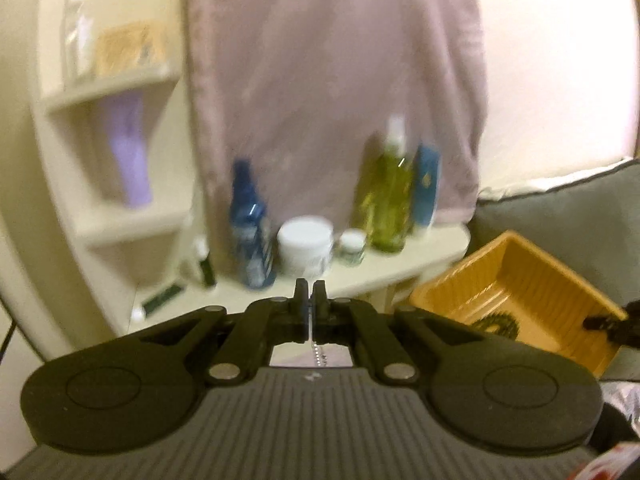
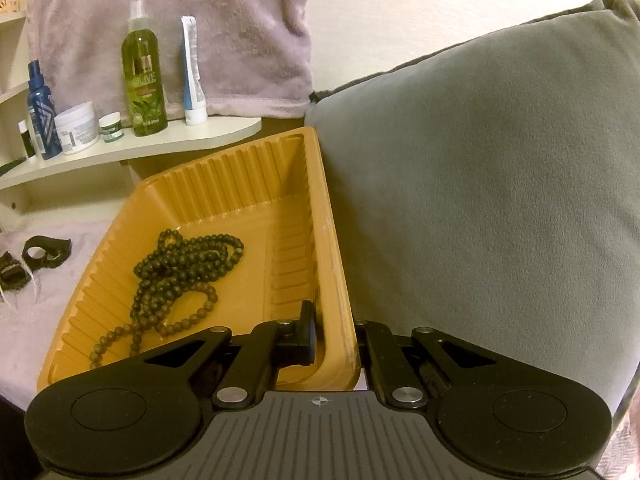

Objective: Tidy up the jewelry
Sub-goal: 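Carry the pearl strand over the orange tray and open the left tool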

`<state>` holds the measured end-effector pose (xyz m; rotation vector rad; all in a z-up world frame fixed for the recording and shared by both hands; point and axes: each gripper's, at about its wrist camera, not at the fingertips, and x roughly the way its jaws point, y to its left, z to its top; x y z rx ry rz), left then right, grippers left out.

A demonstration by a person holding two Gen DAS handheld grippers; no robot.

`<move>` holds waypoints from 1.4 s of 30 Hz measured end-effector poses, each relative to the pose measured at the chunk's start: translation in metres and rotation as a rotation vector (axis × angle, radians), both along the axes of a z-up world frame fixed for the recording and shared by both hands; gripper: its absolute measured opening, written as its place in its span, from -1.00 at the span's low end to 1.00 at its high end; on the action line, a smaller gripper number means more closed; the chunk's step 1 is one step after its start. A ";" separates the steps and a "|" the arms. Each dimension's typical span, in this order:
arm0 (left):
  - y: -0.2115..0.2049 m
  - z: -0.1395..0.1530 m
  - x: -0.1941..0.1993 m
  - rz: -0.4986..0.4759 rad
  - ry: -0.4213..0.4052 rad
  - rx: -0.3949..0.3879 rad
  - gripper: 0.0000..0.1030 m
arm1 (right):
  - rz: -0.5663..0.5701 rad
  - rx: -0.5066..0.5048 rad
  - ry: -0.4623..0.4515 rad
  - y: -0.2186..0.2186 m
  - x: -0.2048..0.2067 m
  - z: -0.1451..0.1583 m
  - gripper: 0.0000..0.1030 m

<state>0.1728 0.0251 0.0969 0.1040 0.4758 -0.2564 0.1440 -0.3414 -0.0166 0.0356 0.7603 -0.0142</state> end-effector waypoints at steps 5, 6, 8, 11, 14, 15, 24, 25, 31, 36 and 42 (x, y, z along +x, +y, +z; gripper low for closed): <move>-0.029 0.029 0.003 -0.070 -0.054 0.015 -0.99 | -0.001 0.001 -0.001 -0.001 0.000 -0.001 -0.89; -0.036 0.034 0.004 -0.086 -0.063 0.018 -0.99 | -0.001 0.001 -0.002 -0.001 0.000 -0.001 -0.89; -0.050 0.042 0.004 -0.122 -0.079 0.026 -0.99 | -0.003 0.001 -0.002 -0.001 0.000 -0.001 -0.89; -0.072 0.051 0.005 -0.175 -0.096 0.018 -0.99 | -0.004 0.001 -0.005 0.000 -0.001 0.000 -0.89; -0.094 0.056 0.007 -0.224 -0.102 -0.011 -0.99 | -0.006 0.004 -0.005 0.000 -0.001 0.000 -0.89; -0.101 0.057 0.008 -0.241 -0.100 -0.023 -0.99 | -0.007 0.005 -0.006 0.000 -0.001 0.000 -0.89; -0.170 0.028 0.014 -0.397 0.012 -0.080 -0.99 | -0.008 0.021 -0.010 -0.002 -0.002 0.001 -0.89; -0.176 0.019 0.015 -0.412 0.037 -0.078 -0.99 | -0.008 0.022 -0.011 -0.002 -0.002 0.001 -0.89; -0.200 -0.025 0.020 -0.454 0.163 -0.049 -0.99 | -0.009 0.027 -0.012 -0.002 -0.003 0.000 -0.90; -0.196 -0.044 0.021 -0.433 0.204 -0.044 -0.86 | -0.009 0.030 -0.012 -0.002 -0.003 0.000 -0.90; -0.172 -0.040 0.025 -0.382 0.197 -0.063 -0.80 | -0.011 0.031 -0.012 -0.002 -0.003 0.001 -0.89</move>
